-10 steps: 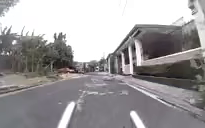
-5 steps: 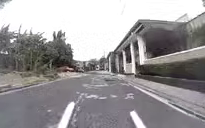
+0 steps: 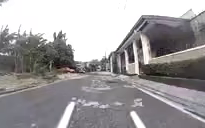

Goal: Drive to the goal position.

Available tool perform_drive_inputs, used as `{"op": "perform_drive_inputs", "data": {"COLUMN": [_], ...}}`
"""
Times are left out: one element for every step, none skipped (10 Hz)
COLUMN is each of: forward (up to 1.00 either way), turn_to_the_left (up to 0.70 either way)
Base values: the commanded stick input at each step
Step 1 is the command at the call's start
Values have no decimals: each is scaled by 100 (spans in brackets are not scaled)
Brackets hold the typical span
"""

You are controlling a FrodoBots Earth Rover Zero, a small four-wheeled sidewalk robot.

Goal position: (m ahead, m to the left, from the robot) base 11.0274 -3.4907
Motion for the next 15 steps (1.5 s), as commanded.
{"op": "perform_drive_inputs", "data": {"forward": [85, 85, 85, 85, 85, 85, 85, 85, 85, 85, 85, 85, 85, 85, 85], "turn_to_the_left": [0, 0, 0, 0, 0, 0, 0, 0, 0, 0, 0, 0, 0, 0, 0]}}
